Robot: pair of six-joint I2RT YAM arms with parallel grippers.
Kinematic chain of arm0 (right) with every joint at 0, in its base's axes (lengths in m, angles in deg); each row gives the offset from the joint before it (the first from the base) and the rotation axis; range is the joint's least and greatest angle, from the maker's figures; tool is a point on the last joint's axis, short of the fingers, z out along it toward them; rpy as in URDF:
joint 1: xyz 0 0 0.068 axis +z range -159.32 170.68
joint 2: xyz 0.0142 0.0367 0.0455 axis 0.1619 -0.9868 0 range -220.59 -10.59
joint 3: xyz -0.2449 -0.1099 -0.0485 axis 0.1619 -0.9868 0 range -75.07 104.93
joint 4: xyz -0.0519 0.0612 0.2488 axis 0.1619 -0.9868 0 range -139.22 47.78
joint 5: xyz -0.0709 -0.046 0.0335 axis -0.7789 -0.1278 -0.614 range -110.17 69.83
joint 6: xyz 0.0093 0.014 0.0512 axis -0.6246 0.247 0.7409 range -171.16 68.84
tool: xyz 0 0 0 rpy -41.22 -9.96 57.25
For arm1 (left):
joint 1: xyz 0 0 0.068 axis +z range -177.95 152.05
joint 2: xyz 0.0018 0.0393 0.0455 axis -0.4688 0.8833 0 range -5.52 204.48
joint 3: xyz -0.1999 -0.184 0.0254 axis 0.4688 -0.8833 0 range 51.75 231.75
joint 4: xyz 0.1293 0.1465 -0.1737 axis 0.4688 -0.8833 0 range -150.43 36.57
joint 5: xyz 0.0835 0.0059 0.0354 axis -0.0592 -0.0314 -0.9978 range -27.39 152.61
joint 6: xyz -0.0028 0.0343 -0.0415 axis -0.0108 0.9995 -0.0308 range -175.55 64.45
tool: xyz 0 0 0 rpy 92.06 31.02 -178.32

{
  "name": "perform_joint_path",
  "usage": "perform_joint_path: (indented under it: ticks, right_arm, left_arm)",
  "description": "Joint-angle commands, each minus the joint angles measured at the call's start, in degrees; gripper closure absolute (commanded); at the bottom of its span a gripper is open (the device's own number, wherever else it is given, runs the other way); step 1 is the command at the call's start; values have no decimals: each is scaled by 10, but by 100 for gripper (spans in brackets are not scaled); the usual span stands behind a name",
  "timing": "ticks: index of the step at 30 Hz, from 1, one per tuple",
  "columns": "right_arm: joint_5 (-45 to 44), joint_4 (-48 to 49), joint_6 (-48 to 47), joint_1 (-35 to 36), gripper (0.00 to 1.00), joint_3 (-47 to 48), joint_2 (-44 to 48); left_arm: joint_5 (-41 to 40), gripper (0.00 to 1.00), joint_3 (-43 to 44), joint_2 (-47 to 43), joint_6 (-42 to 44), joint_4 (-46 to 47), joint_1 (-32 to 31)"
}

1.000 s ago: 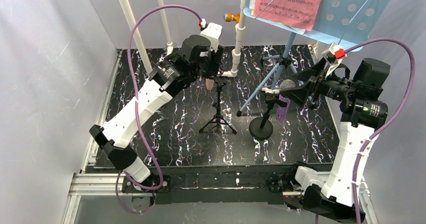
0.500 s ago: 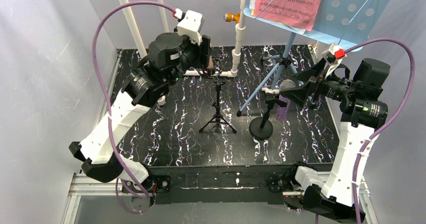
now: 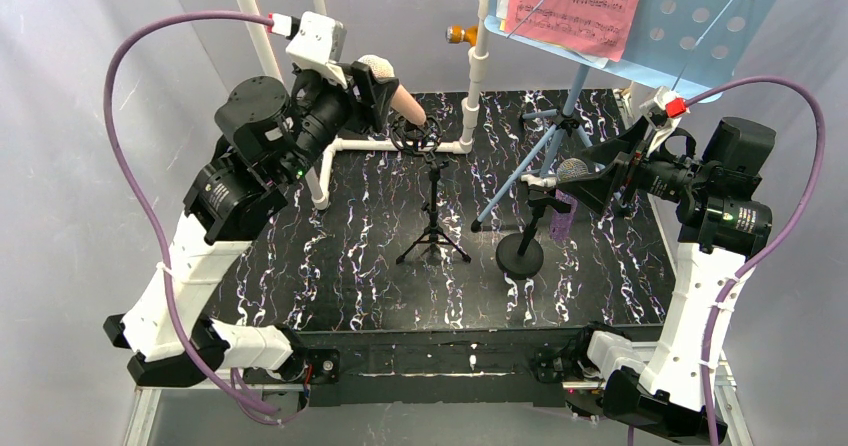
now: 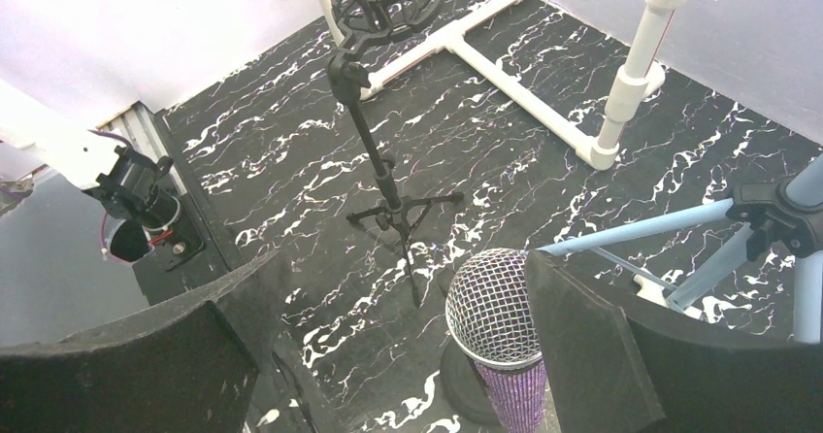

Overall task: Pack up the instrument practice props
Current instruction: Remove the microphone from the microphone stand, then place the microphone at the center of the board.

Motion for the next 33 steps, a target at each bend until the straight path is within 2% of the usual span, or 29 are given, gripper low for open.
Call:
perform_joint_path:
  ticks: [1, 9, 15, 23, 28, 33]
  right_arm:
    - [3, 3, -9, 2, 0, 8, 5]
    - [2, 2, -11, 2, 0, 5, 4]
    - [2, 4, -11, 2, 0, 3, 1]
    - [2, 7, -10, 2, 0, 0, -1]
    - [3, 11, -8, 2, 0, -3, -2]
    - [2, 8, -10, 2, 0, -4, -3]
  left_arm:
    - [-2, 100, 12, -29, 7, 16, -1]
    - [0, 100, -10, -97, 17, -37, -2]
    - [-23, 100, -42, -158, 14, -127, -1]
    - [-109, 100, -104, -207, -40, -303, -1]
    - [-164, 100, -190, -226, -84, -329, -1]
    - [-227, 100, -268, -217, -76, -334, 4]
